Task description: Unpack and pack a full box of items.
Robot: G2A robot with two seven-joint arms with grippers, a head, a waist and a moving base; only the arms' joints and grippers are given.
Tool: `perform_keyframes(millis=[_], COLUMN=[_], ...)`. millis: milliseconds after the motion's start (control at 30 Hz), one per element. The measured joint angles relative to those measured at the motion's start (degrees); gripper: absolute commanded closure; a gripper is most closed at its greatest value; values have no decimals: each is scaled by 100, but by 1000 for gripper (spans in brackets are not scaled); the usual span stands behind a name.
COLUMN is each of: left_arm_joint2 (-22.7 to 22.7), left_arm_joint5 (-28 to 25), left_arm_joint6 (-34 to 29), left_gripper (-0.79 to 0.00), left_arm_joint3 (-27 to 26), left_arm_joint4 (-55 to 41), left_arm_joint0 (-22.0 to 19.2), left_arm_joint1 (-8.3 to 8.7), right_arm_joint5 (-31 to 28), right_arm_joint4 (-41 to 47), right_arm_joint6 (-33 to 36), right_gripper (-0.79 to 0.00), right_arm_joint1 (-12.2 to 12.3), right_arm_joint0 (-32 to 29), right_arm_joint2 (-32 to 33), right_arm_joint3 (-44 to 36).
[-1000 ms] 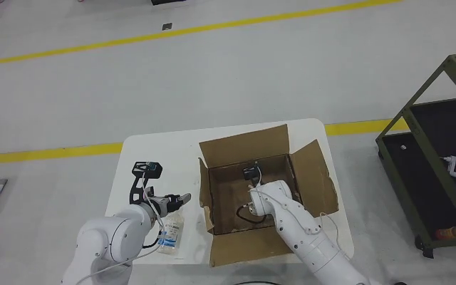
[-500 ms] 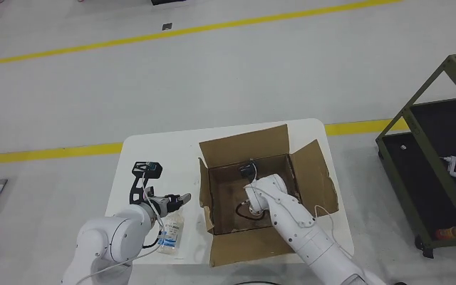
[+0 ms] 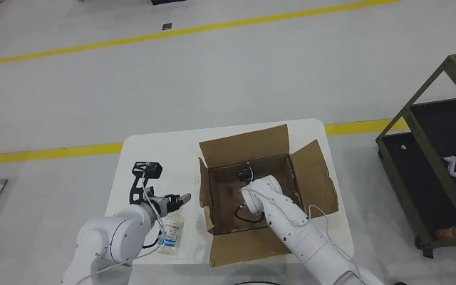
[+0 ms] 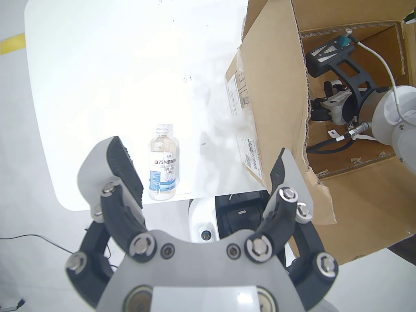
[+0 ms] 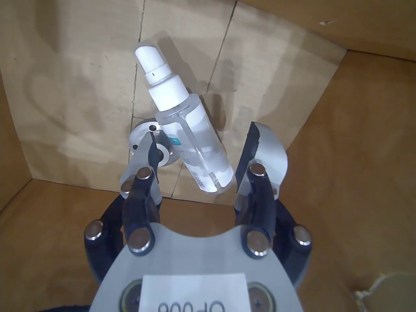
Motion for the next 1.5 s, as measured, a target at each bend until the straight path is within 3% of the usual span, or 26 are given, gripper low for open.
perform_keyframes(millis=[267,500,800,1100,1500], left_arm_joint2=[0,0,0,0,0], left_arm_joint5=[0,0,0,0,0], left_arm_joint6=[0,0,0,0,0], left_gripper=[-785,-785,-785,-785,-785], left_arm_joint3=[0,0,0,0,0], left_arm_joint4=[0,0,0,0,0], left_arm_joint0=[0,0,0,0,0], left_arm_joint1=[0,0,0,0,0], right_arm_joint5=[6,44,24,22,60], right_arm_joint4=[49,121,81,53,4], right_arm_joint6=[-99,-189,-206,-235,-273], right_gripper=[-489,-496,-413,-440,-354], right_arm_joint1=[-86,-127,-180,-226,-257], right_arm_joint0=[69,92,93,73,11], right_arm_joint2=[4,116,151,203,334], right_arm_joint3=[304,418,487,527,547])
